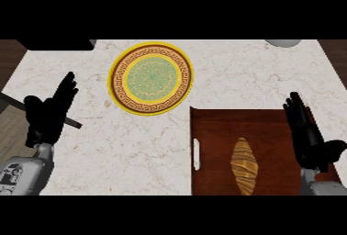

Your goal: Pick the croissant from the tray and place it in the plate

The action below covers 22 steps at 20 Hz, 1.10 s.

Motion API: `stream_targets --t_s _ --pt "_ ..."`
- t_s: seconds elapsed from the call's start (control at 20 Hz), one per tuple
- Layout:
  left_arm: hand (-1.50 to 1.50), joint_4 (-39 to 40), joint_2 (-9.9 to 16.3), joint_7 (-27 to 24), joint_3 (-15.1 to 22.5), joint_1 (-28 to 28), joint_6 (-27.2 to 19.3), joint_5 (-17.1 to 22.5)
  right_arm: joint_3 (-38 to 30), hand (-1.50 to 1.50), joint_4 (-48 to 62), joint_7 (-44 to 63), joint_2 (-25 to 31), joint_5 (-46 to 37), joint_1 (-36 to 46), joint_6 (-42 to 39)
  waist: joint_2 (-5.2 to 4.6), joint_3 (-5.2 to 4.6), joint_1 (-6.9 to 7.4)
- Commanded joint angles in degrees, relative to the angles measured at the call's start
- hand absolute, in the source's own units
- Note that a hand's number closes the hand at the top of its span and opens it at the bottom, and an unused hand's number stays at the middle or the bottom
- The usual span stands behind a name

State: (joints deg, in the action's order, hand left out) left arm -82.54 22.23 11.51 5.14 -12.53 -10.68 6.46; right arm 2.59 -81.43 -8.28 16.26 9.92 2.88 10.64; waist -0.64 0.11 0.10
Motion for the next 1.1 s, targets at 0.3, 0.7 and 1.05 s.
stream_targets --t_s 0.3,0.7,1.05 --pt "0.0 1.88 -3.77 1.92 1.71 5.01 -2.64 -1.37 6.17 1.5 -11.8 0.16 17.65 -12.86 6.62 -13.15 2.72 -2.49 0.22" --pt "0.0 1.53 -8.08 -1.05 3.01 9.41 -4.04 -0.87 6.48 -1.5 -6.88 -15.14 -1.23 -0.26 -6.39 -7.9 0.27 0.4 -0.17" --pt "0.0 1.82 -9.82 -1.63 3.79 9.49 -5.47 -2.91 11.87 -1.5 -3.29 -32.17 10.74 -13.19 -11.2 -19.31 0.66 -0.11 -0.39"
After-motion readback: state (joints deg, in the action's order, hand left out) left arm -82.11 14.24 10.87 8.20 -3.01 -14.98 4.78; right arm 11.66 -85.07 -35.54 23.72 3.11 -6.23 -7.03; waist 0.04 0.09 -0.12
